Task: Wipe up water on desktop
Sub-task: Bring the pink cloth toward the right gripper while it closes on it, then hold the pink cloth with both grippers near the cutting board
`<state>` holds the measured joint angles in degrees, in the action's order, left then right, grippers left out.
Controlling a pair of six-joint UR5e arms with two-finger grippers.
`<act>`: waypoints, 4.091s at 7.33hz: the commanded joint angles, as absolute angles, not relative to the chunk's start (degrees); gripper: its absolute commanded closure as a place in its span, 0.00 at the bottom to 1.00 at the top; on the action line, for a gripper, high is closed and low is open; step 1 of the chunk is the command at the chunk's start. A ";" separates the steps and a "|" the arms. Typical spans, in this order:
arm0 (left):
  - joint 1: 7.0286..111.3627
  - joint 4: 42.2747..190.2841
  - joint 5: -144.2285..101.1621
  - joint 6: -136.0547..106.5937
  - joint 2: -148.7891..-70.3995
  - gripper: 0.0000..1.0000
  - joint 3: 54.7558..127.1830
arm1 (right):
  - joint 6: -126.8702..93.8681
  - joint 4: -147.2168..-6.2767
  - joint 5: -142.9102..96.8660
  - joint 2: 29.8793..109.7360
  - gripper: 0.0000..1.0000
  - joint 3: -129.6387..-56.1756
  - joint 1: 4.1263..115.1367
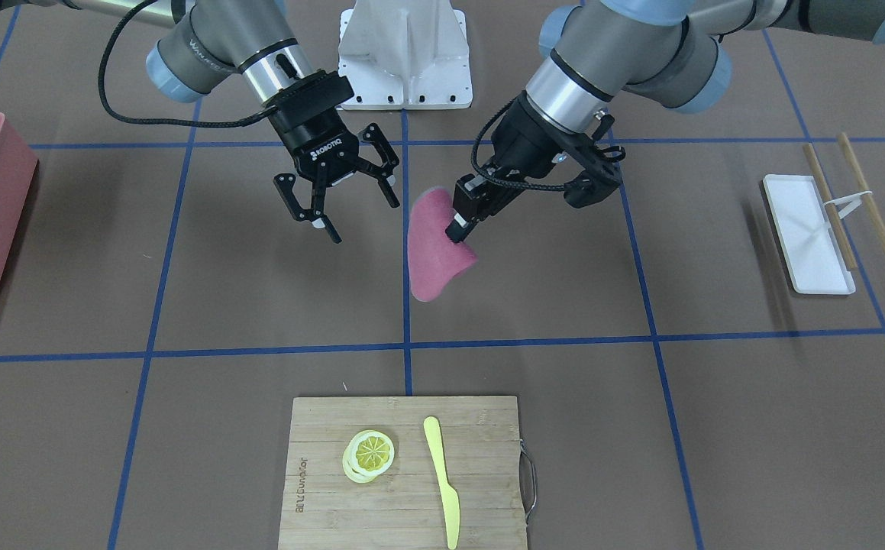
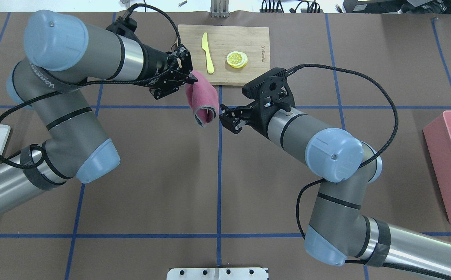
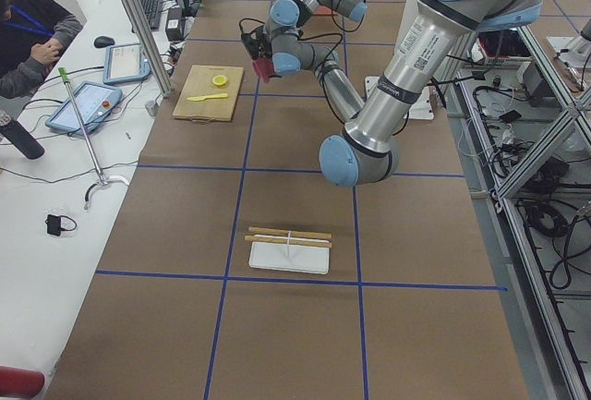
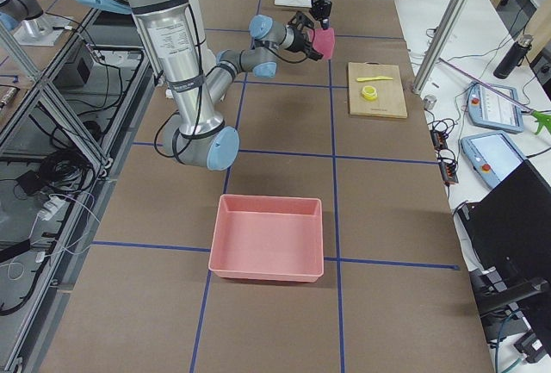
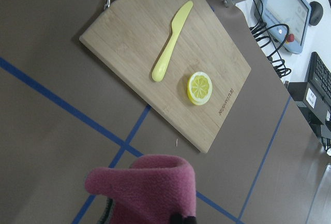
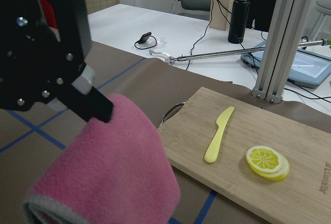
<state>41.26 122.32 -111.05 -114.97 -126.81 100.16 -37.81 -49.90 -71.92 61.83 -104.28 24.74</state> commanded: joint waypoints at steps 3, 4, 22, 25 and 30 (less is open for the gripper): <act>40.52 122.26 -111.01 -119.70 -129.55 1.00 100.37 | -36.04 -52.47 -64.79 61.34 0.07 -104.15 19.17; 40.52 122.34 -111.01 -119.27 -128.94 1.00 100.02 | -36.04 -52.30 -64.17 61.26 0.02 -104.67 18.73; 37.71 113.12 -107.84 -125.42 -131.48 1.00 106.61 | -36.91 -52.03 -60.38 61.61 0.26 -105.29 18.81; 37.71 113.12 -107.75 -124.63 -130.96 1.00 106.26 | -36.48 -51.94 -60.47 61.79 0.46 -105.29 18.72; 37.88 113.12 -107.75 -124.37 -130.78 1.00 106.26 | -36.21 -52.03 -60.73 62.93 1.00 -105.38 18.81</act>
